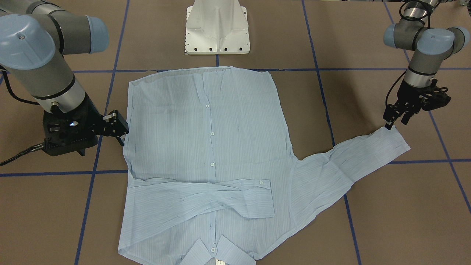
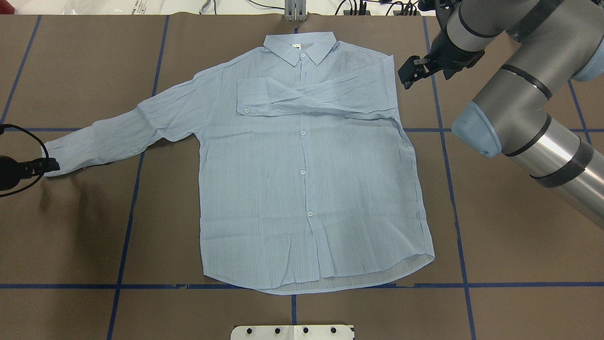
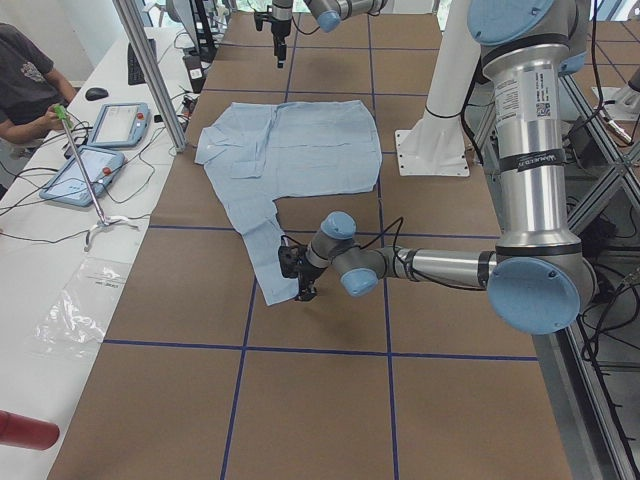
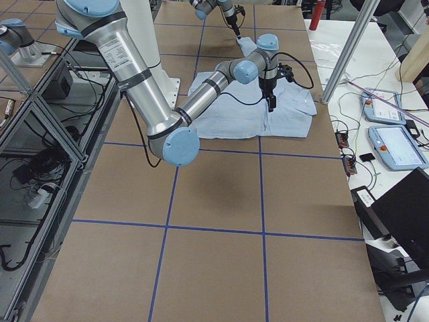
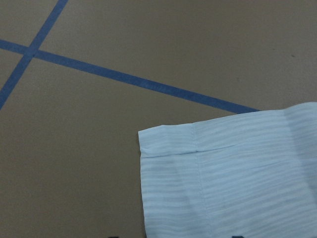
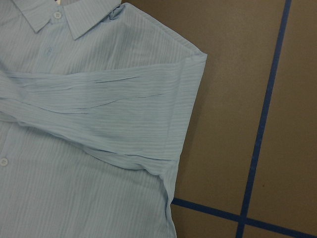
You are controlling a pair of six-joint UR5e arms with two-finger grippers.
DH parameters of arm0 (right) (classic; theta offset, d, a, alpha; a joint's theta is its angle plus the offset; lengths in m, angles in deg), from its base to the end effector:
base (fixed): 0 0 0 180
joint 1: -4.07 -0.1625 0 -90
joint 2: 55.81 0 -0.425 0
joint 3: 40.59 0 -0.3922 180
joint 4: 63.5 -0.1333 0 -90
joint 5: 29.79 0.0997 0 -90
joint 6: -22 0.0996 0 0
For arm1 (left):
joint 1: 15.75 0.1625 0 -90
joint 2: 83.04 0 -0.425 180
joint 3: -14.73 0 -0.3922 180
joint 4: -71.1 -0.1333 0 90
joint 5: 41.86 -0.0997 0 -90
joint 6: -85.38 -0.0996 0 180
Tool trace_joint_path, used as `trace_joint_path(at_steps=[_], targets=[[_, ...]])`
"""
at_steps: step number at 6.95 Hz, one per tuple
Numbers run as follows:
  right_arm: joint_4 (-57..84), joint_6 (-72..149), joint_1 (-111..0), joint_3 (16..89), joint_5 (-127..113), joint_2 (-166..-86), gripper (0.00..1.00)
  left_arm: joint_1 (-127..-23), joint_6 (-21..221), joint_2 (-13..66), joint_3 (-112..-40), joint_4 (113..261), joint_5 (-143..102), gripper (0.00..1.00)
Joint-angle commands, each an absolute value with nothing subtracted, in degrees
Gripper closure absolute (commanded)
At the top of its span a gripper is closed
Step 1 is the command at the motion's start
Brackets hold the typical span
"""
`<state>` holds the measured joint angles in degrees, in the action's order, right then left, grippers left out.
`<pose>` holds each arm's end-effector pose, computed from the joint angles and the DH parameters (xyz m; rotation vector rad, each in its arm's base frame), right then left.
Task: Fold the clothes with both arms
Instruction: 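Grasp the sleeve cuff nearest the left gripper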
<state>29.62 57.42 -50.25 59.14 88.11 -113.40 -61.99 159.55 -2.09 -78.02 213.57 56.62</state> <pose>-0.3096 -0.5798 0.2638 0.2709 -0.7687 -0.1700 0.2346 -0.4165 0.6215 0.2973 0.7678 -0.4411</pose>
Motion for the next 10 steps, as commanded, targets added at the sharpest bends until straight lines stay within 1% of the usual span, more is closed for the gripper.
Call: trace_joint_path(at_steps=[1,9,10], targets=[[29.57,57.50,-50.16,59.17,88.08,-113.46,0.00,-61.98,159.56,-2.10,-77.65,213.48,56.57,0.35],[29.40,58.03,-49.80,58.91,87.99,-113.29,0.00,-61.37,159.56,-2.01,-77.65,213.48,56.57,0.37],[29.40,57.95,-49.80,58.82,87.99,-113.37,0.00,-61.37,159.56,-2.01,-77.56,213.39,56.57,0.39]])
